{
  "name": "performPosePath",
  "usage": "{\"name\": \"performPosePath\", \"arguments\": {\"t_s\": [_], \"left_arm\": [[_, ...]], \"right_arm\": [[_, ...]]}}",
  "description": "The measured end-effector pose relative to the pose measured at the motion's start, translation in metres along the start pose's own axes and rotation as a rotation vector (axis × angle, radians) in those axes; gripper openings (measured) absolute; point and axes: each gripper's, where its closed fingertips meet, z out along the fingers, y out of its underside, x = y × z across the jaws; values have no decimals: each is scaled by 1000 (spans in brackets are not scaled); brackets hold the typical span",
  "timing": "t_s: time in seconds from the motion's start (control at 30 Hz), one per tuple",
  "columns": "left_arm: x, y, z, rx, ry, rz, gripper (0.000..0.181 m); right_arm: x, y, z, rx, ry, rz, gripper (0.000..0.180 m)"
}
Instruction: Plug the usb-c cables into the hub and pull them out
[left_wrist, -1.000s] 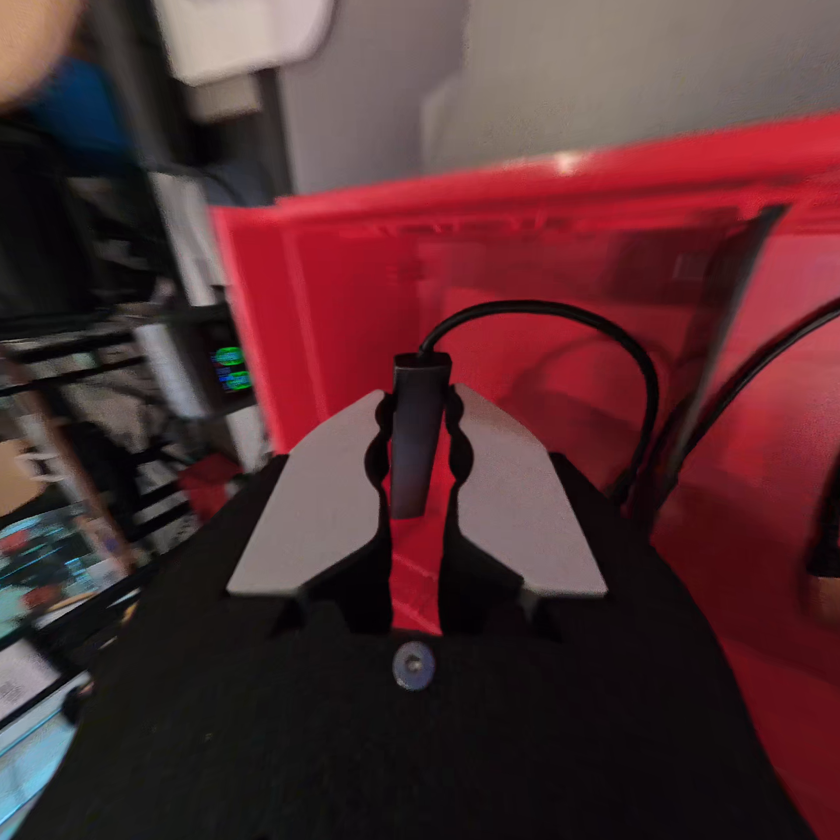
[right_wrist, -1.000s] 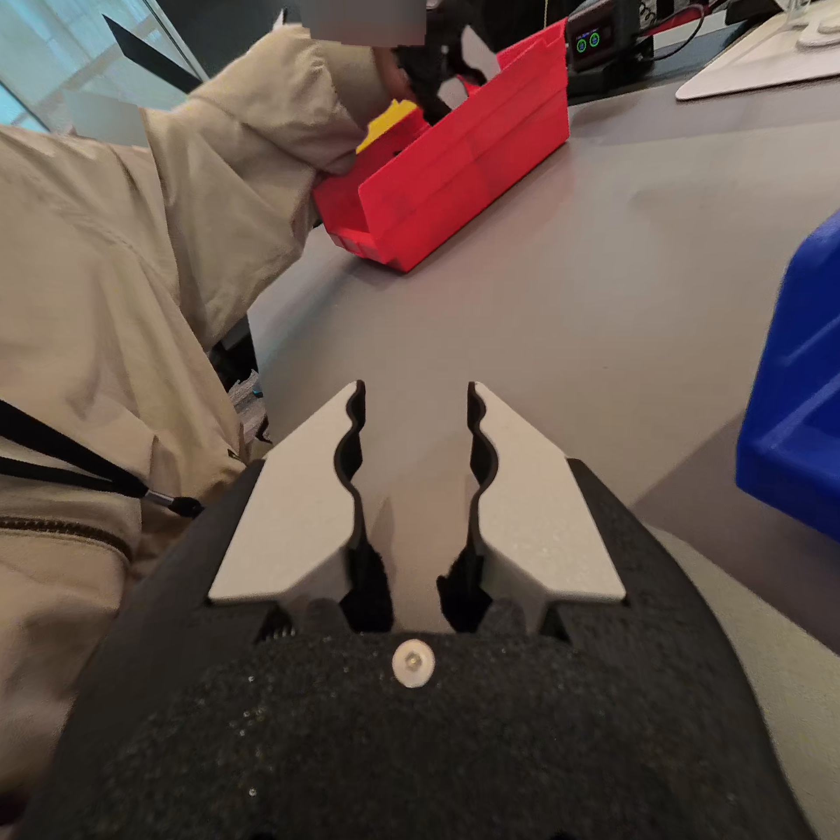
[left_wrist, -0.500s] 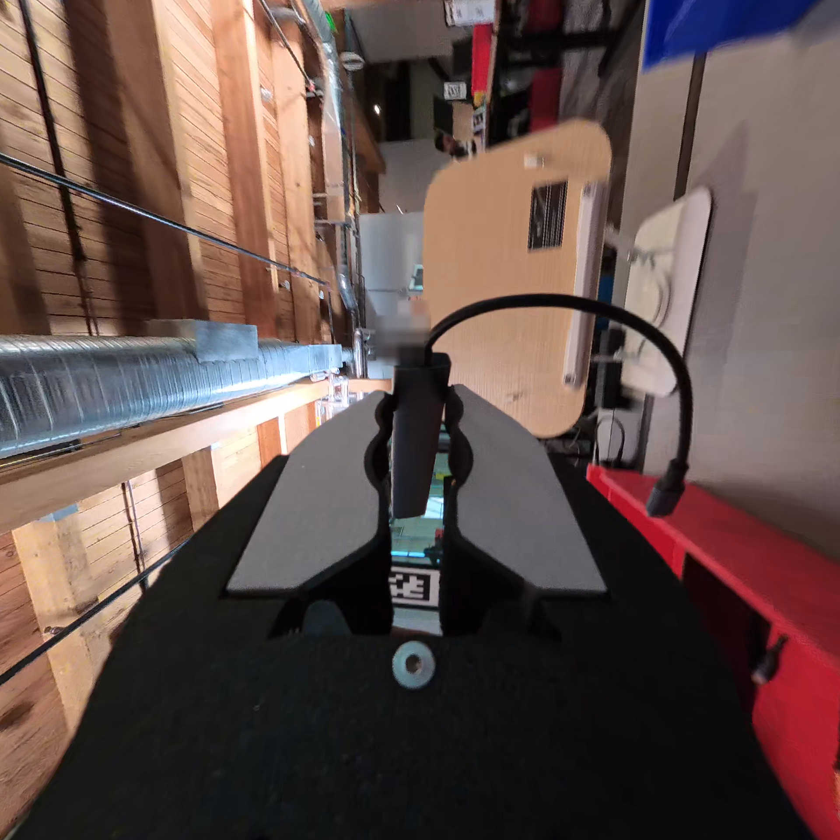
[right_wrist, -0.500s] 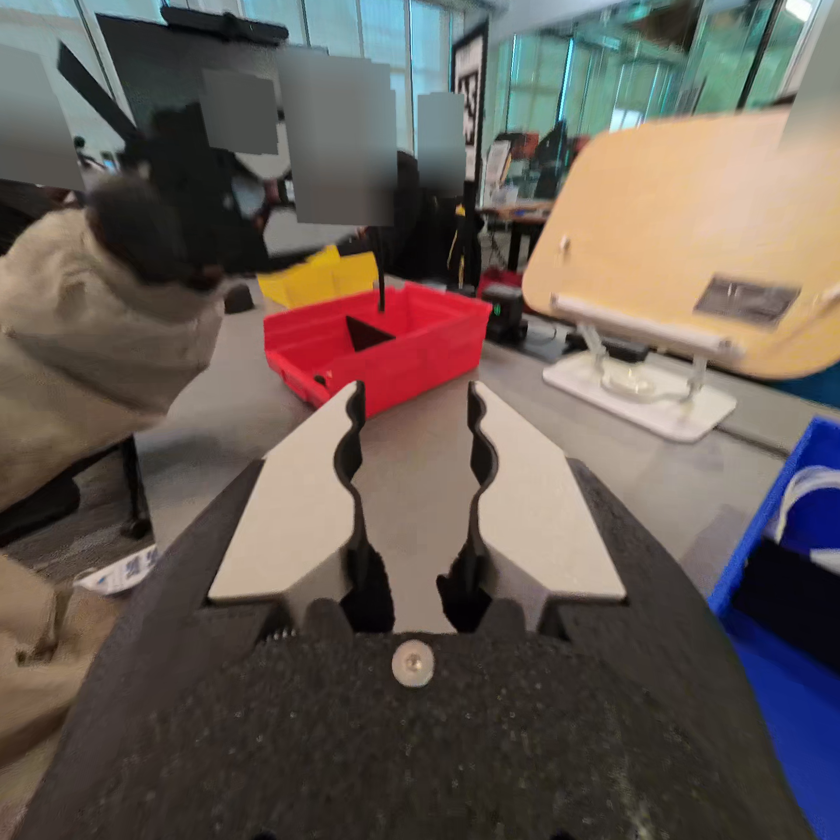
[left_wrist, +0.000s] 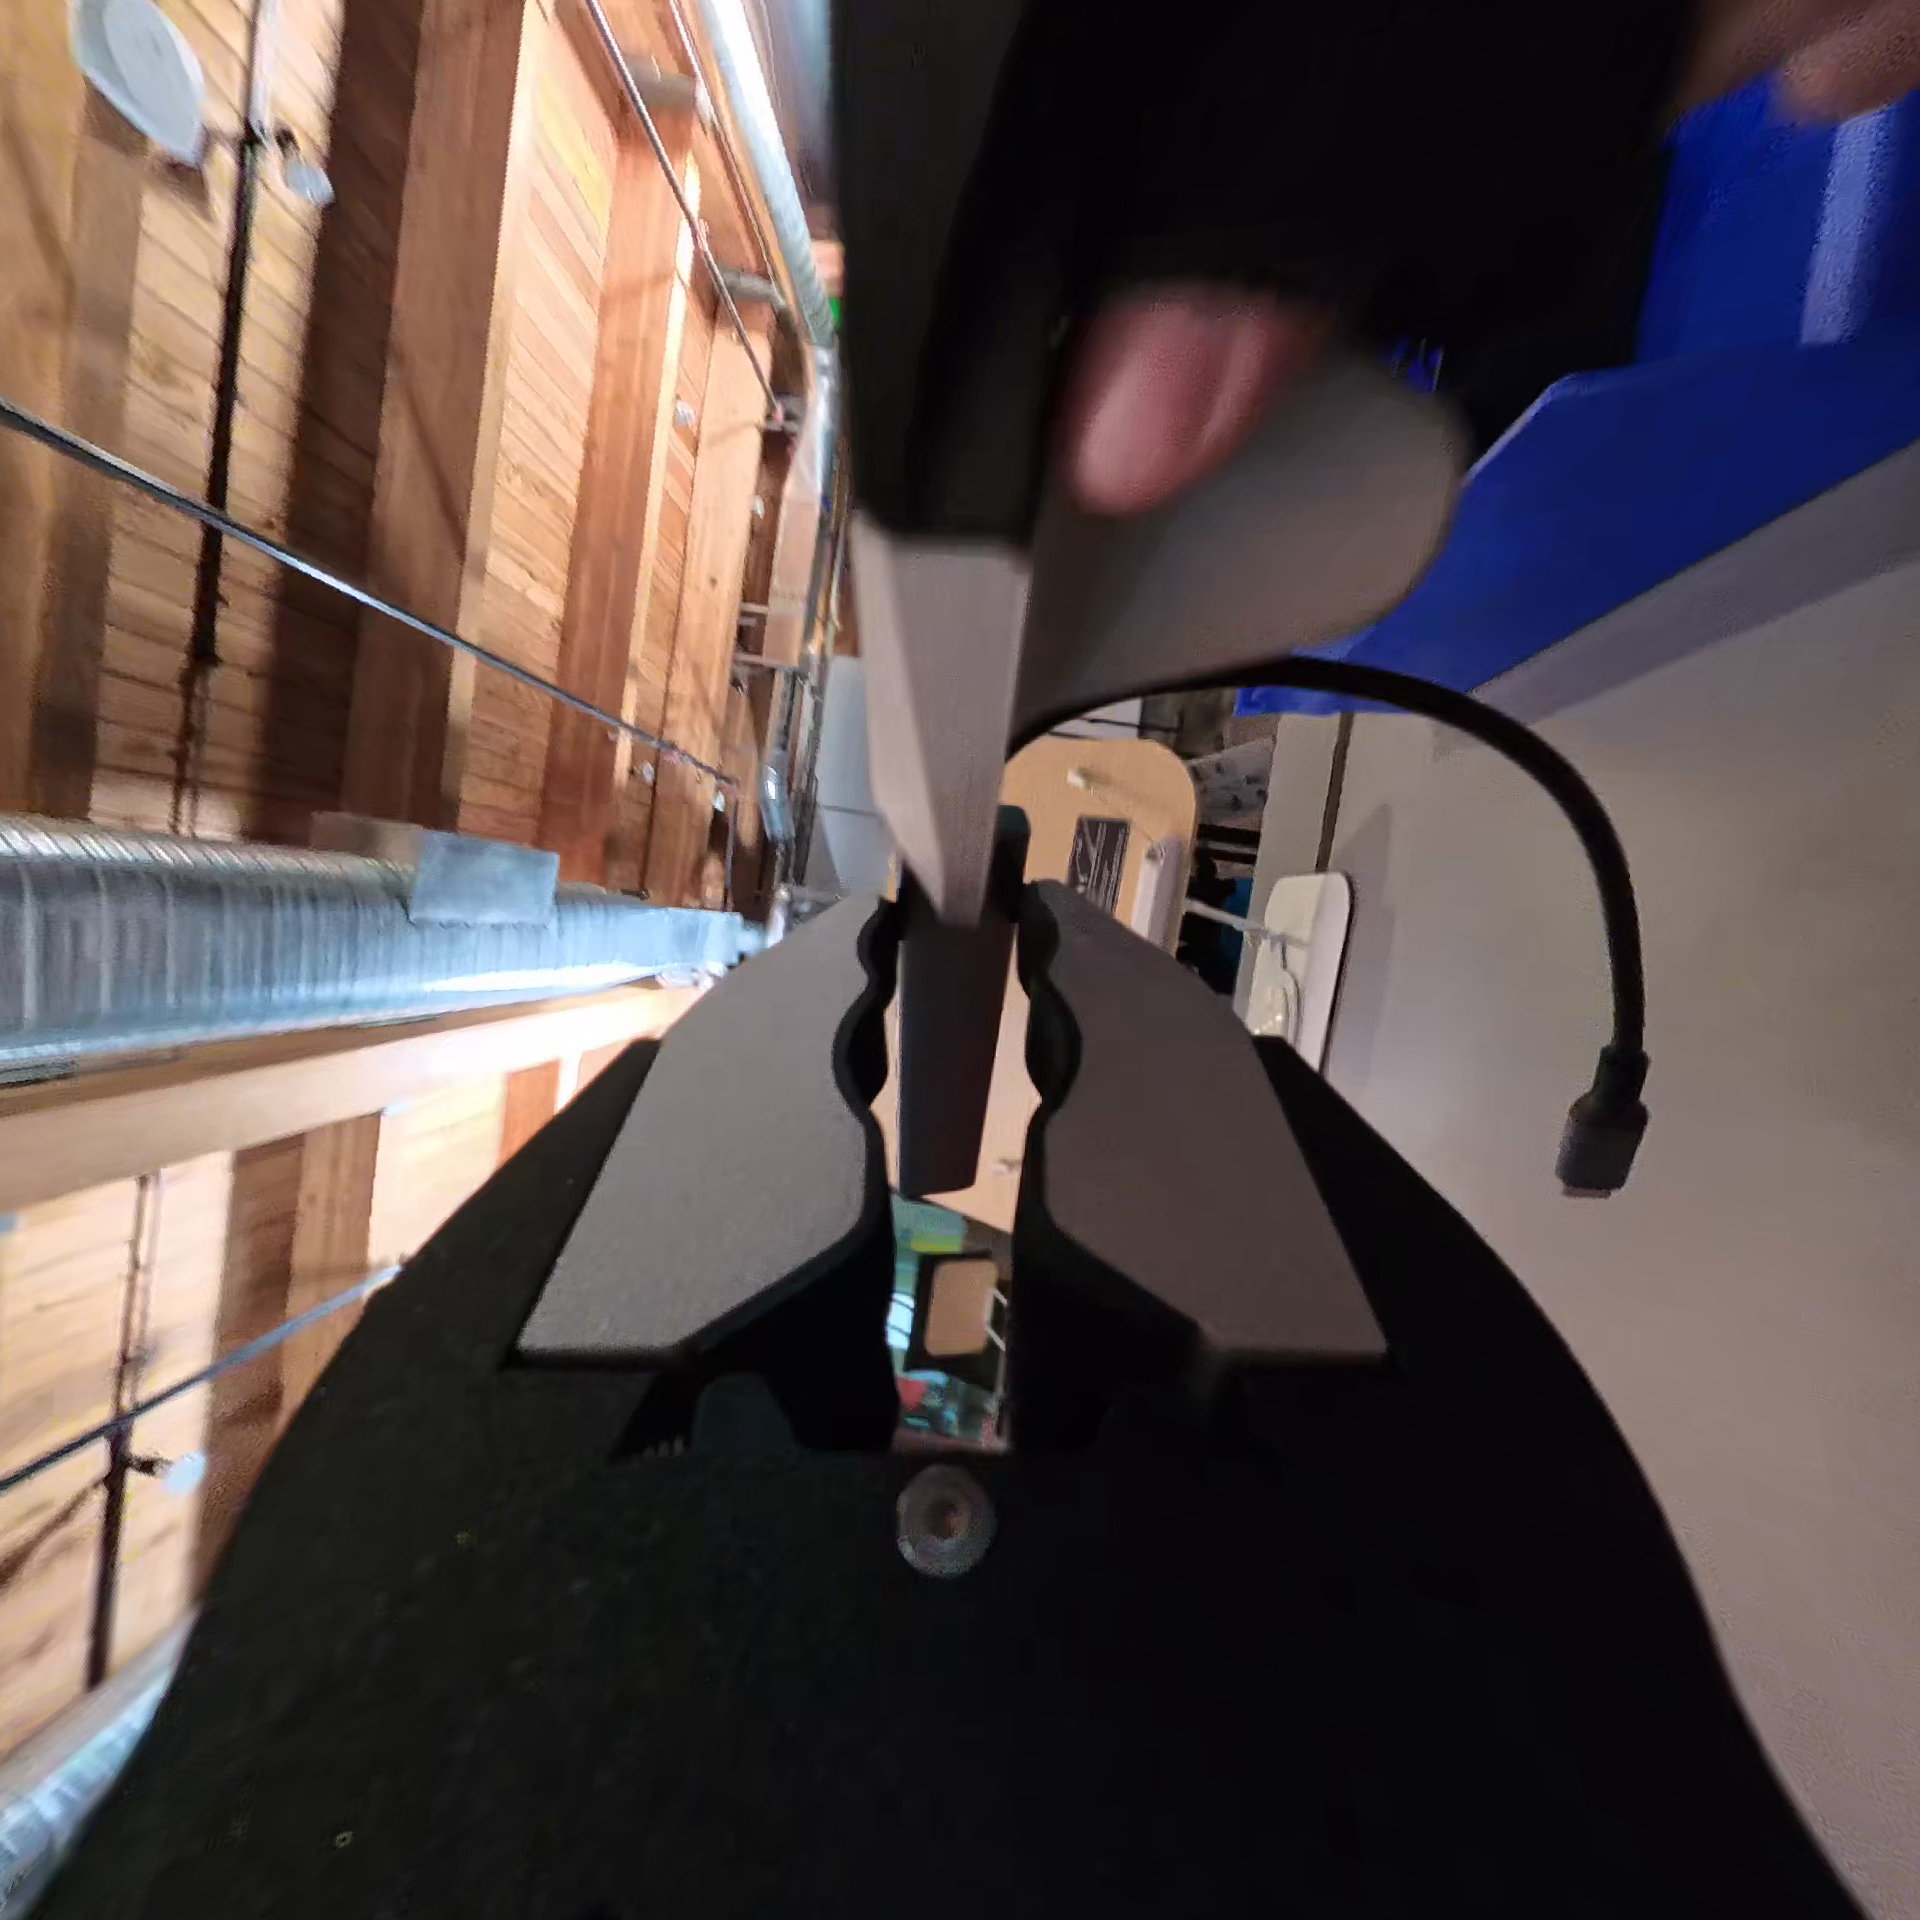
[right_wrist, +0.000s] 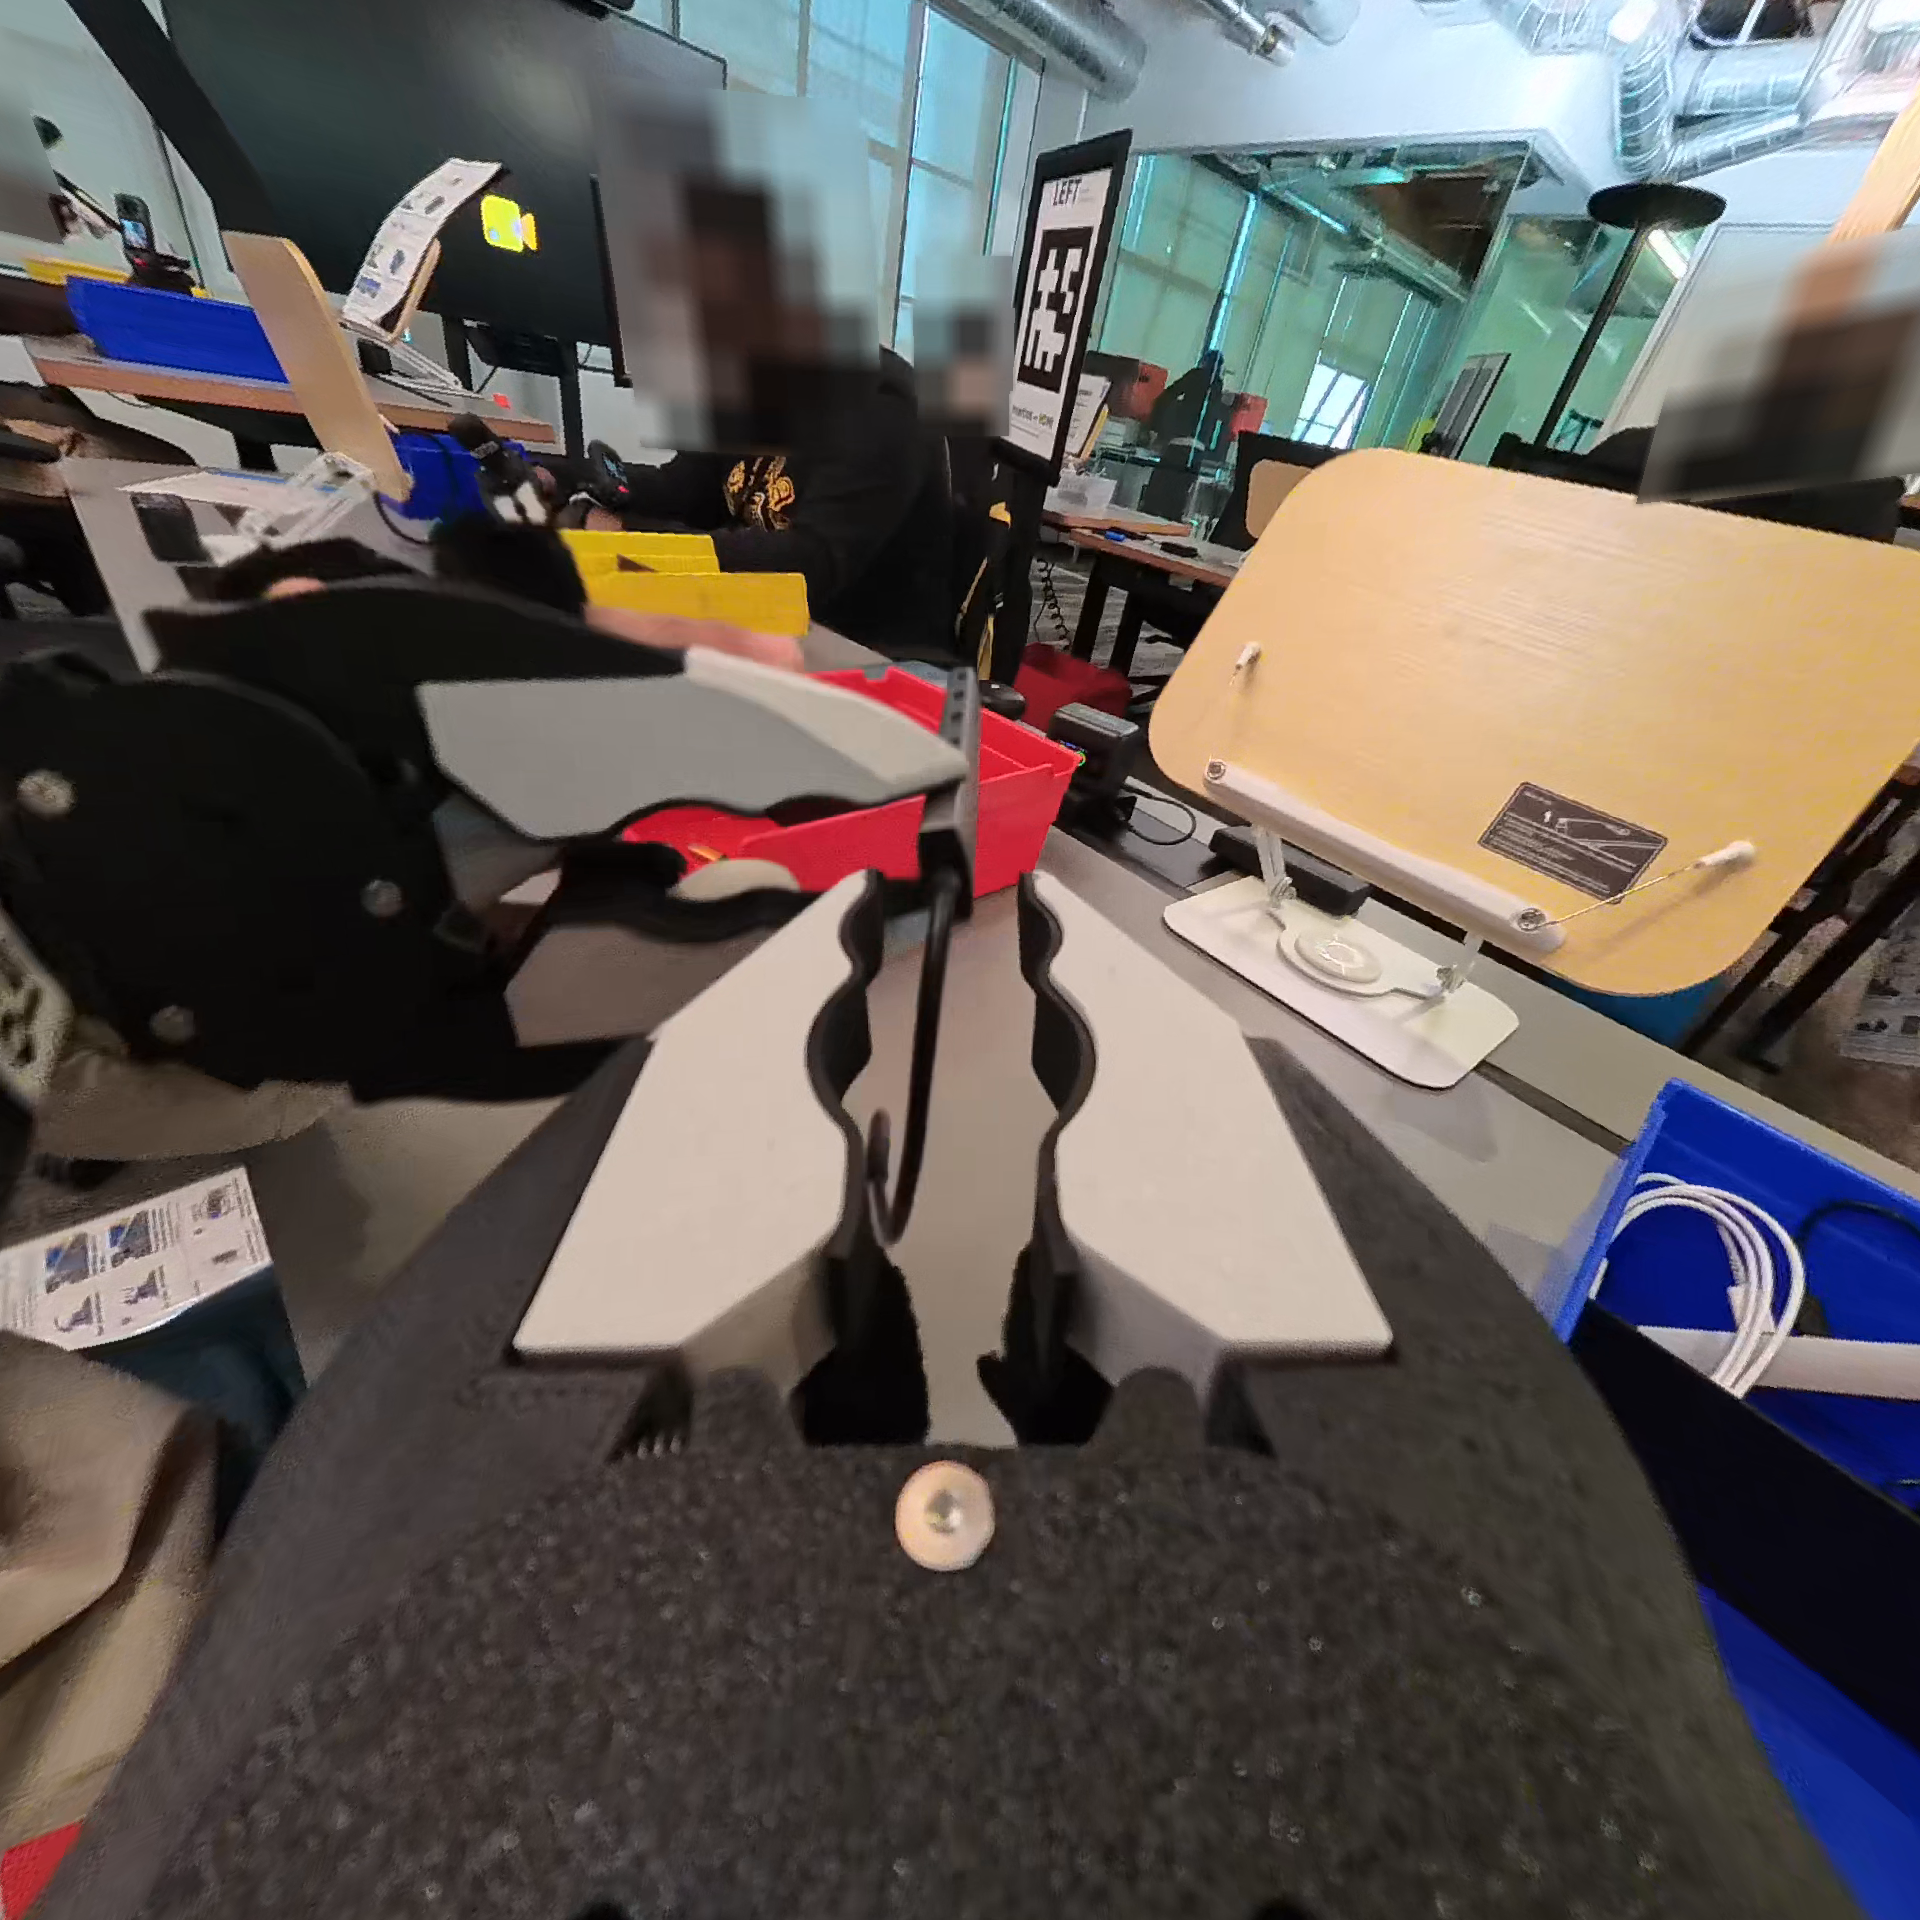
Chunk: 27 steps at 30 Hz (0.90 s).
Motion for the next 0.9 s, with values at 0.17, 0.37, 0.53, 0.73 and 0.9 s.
{"name": "performPosePath", "arguments": {"t_s": [0.17,0.37,0.53,0.73,0.9], "left_arm": [[17,-12,-3,23,30,-30,21],[42,4,-14,33,216,-425,19],[53,50,-19,33,398,-1080,41],[75,39,-32,219,672,-1284,36],[78,38,-40,282,740,-1319,24]], "right_arm": [[-2,13,3,-25,-15,-69,9],[5,51,-2,-31,-62,-125,9],[12,74,-13,54,-160,-114,9],[-13,72,-21,114,-410,8,9],[-16,74,-25,107,-482,82,9]]}}
